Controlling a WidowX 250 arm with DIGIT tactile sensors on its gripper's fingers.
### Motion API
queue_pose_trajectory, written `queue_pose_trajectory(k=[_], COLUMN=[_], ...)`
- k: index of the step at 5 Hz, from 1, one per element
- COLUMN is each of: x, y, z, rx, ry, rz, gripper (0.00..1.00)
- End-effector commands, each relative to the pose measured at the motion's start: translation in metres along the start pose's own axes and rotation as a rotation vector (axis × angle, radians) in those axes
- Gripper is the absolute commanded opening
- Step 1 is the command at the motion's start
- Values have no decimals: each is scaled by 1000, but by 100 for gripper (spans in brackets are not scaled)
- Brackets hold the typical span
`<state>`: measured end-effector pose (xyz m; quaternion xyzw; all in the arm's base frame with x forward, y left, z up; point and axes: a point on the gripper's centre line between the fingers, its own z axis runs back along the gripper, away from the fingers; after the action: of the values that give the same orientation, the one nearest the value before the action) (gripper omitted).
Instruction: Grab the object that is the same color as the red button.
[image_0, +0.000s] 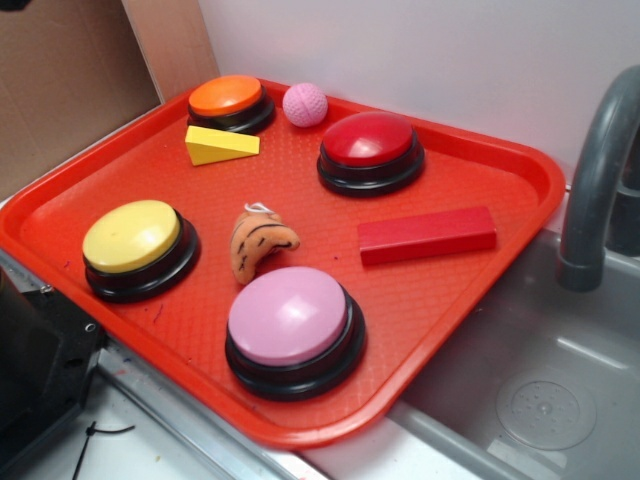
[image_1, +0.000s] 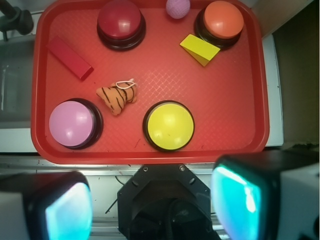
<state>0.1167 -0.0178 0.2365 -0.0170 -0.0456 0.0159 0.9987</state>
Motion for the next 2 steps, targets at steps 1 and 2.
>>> queue_pose_trajectory(k=[1, 2], x=[0, 16], y=[0, -12], z=[0, -7], rx=[0, 58], ry=[0, -18], rz=[0, -104], gripper=[100, 100])
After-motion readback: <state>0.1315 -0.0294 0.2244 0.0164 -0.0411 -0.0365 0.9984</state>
